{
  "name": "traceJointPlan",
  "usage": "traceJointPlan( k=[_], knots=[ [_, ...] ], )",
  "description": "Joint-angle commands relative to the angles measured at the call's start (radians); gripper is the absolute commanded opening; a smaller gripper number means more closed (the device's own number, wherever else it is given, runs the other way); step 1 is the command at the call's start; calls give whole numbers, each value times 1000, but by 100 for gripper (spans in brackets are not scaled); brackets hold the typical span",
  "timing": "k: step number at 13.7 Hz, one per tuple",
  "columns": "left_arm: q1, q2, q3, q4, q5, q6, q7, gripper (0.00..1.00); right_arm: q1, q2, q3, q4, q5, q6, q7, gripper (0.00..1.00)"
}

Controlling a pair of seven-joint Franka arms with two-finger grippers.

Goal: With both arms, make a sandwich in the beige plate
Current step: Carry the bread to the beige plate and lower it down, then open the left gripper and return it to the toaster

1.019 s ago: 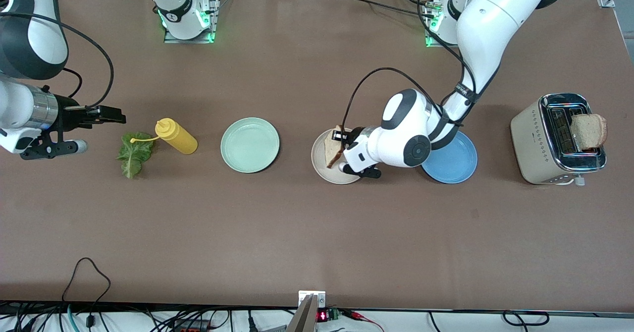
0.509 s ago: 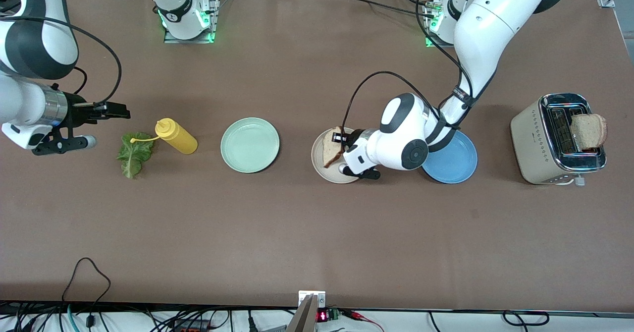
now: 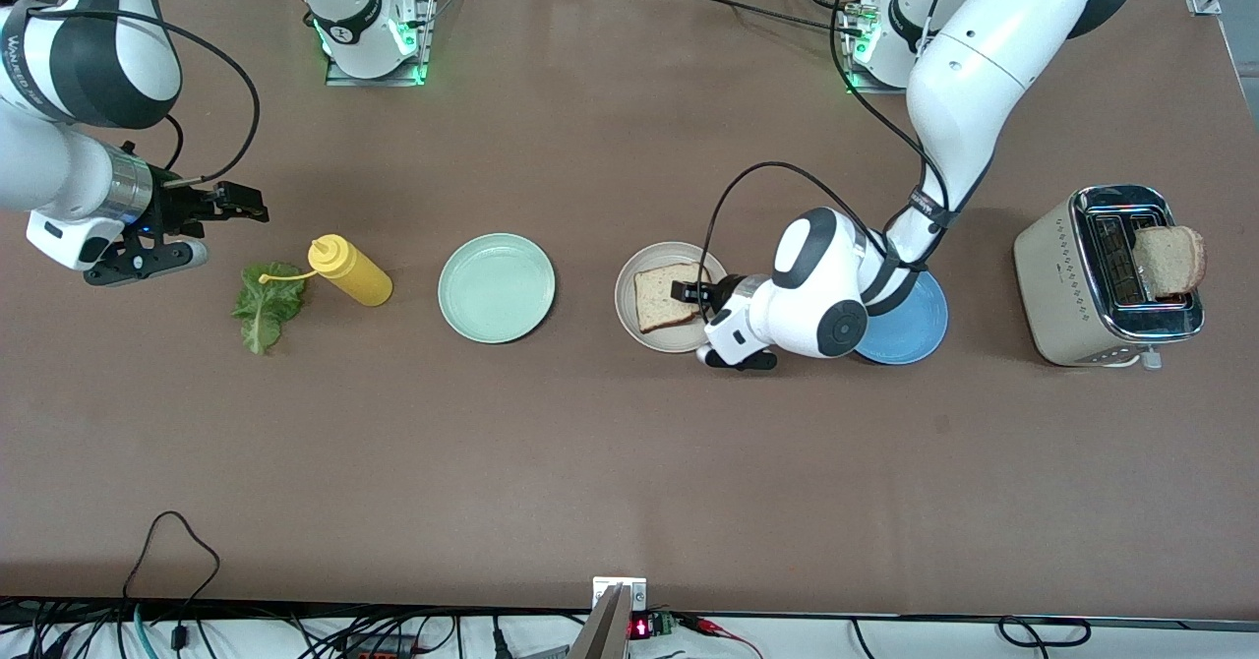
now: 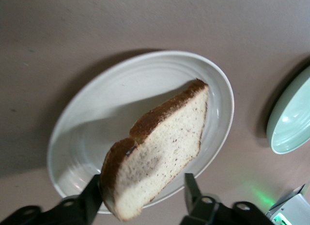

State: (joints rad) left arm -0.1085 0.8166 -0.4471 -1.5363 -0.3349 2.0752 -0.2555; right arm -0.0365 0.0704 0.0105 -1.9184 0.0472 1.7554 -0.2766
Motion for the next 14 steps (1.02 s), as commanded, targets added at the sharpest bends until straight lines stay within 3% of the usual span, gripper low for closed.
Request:
traceJointPlan(
  k=[1,5,12,14],
  knots=[
    [4,-16,4,47,-6,-12,2,100,-3,-30,2,-31,-20,24,-29,100],
    [15,-124,8,58,-4,-39,-2,100,-5,-29,2,-31,-21,55,-70,100],
    [169,-312,37,64,446,-194,-8,100,-5,-4,-1,-24,-12,111,-240,100],
    [255,-362,33,65,488,-205,-7,100,-5,-3,-1,-19,-7,113,-279,100]
  ],
)
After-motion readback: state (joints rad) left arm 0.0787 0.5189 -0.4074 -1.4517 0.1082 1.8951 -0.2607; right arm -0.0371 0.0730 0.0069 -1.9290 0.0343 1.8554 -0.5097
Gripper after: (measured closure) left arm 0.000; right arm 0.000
